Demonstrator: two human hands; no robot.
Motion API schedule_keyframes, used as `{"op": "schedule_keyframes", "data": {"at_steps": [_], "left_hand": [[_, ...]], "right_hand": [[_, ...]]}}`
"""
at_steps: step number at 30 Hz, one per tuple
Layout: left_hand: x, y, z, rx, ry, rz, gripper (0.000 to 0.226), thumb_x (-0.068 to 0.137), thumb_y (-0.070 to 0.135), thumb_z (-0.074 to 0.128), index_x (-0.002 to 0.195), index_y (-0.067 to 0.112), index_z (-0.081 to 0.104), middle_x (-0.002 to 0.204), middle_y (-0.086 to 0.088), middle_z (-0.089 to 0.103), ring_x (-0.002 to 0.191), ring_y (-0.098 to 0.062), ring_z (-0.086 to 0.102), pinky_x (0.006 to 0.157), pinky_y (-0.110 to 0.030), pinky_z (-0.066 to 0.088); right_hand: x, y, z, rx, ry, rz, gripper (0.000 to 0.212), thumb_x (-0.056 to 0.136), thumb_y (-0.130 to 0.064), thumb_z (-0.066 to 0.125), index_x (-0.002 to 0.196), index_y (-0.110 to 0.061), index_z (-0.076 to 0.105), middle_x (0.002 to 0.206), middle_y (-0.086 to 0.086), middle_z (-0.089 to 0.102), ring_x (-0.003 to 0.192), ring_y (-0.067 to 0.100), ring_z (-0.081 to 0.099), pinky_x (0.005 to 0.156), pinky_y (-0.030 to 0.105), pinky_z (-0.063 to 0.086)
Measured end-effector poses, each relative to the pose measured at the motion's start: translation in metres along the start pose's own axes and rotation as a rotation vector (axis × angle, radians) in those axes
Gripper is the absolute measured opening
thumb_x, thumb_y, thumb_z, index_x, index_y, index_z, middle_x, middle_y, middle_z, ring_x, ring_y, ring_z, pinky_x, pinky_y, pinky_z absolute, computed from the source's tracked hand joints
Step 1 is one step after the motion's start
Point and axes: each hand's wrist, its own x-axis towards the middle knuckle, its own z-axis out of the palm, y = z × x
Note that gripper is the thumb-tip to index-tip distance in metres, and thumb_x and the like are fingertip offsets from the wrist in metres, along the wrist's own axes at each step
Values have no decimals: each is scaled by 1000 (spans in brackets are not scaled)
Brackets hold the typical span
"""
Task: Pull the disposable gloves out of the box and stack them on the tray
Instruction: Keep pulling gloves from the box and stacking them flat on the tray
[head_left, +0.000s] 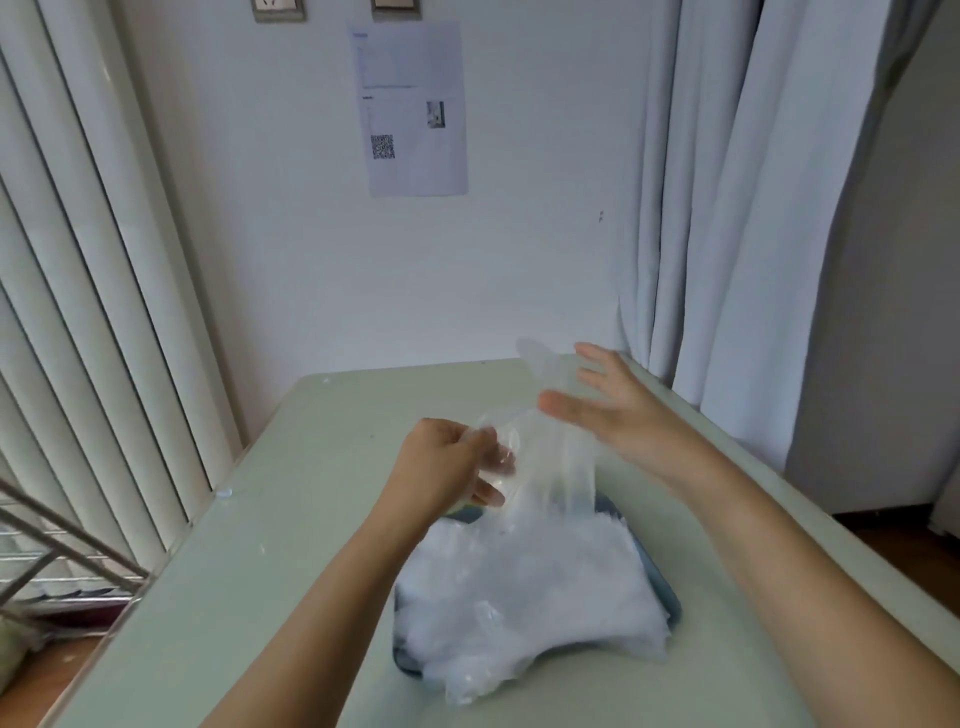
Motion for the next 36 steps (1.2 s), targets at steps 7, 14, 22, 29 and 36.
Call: {"op": "schedule_keyframes", "data": {"at_steps": [7, 14, 22, 29, 36], "left_hand": [[-3, -10, -7, -124, -79, -120, 36, 103, 19, 40, 72, 6, 54, 80, -14, 74, 56, -23, 68, 60, -27, 50], [-2, -37, -10, -343, -214, -199, 22, 99, 11, 40, 99, -4, 57, 84, -17, 73, 69, -26, 69, 67, -32, 54], [-1, -39, -19, -641, -311, -236, 35, 95, 13, 43, 76, -3, 67, 68, -13, 69, 58, -18, 68, 52, -20, 53], [4, -70, -13, -634, -295, -431, 31, 100, 14, 41, 85, 0, 65, 68, -10, 68, 57, -17, 66, 56, -24, 55], [5, -94, 3, -329, -440, -524, 18, 96, 11, 46, 79, 6, 50, 71, -11, 48, 60, -24, 53, 59, -30, 53]], "right_hand": [[-19, 58, 40, 93, 62, 226, 59, 84, -4, 68, 136, -7, 41, 99, 11, 66, 80, 19, 64, 79, 27, 53], [-10, 85, 52, 341, -5, 331, 64, 69, -46, 80, 111, -1, 63, 105, 2, 58, 94, 12, 56, 79, 24, 47], [-2, 97, 67, 1024, -264, 388, 53, 45, -21, 95, 91, -5, 74, 92, 11, 70, 83, 22, 68, 72, 31, 57], [-16, 97, 48, 1109, -81, 414, 26, 78, 7, 61, 103, 3, 59, 81, 12, 66, 47, 10, 59, 41, 19, 43], [-31, 119, 31, 341, 34, 343, 20, 86, 9, 58, 84, -8, 69, 74, 6, 66, 66, 16, 62, 67, 27, 49]]}}
